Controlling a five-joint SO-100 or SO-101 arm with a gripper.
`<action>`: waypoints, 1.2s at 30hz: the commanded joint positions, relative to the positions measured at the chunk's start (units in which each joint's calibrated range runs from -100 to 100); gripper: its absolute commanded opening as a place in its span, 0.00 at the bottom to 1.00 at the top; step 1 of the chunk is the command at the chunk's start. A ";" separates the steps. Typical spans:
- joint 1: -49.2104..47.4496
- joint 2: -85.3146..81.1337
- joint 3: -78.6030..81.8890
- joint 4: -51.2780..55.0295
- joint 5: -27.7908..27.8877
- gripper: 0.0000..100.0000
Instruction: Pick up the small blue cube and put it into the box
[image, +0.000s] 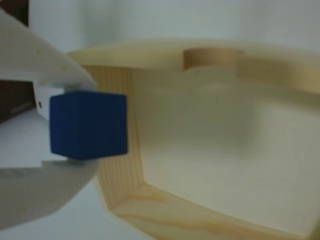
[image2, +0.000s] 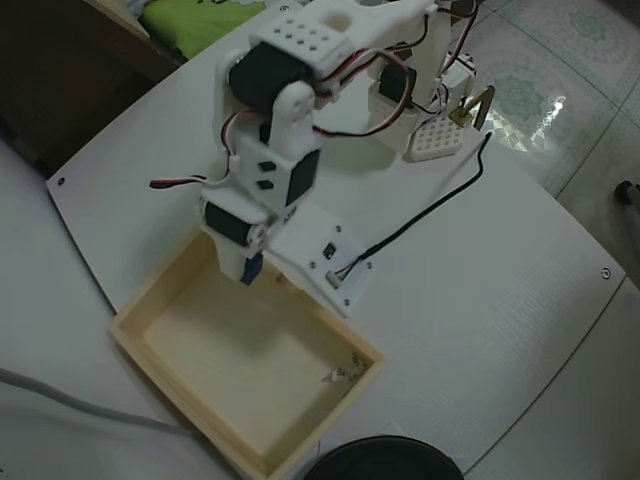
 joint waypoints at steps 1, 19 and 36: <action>-0.48 -1.64 2.17 -4.13 0.25 0.11; -0.56 -1.55 5.70 -9.83 0.25 0.16; 0.03 -2.48 5.25 -8.30 0.20 0.17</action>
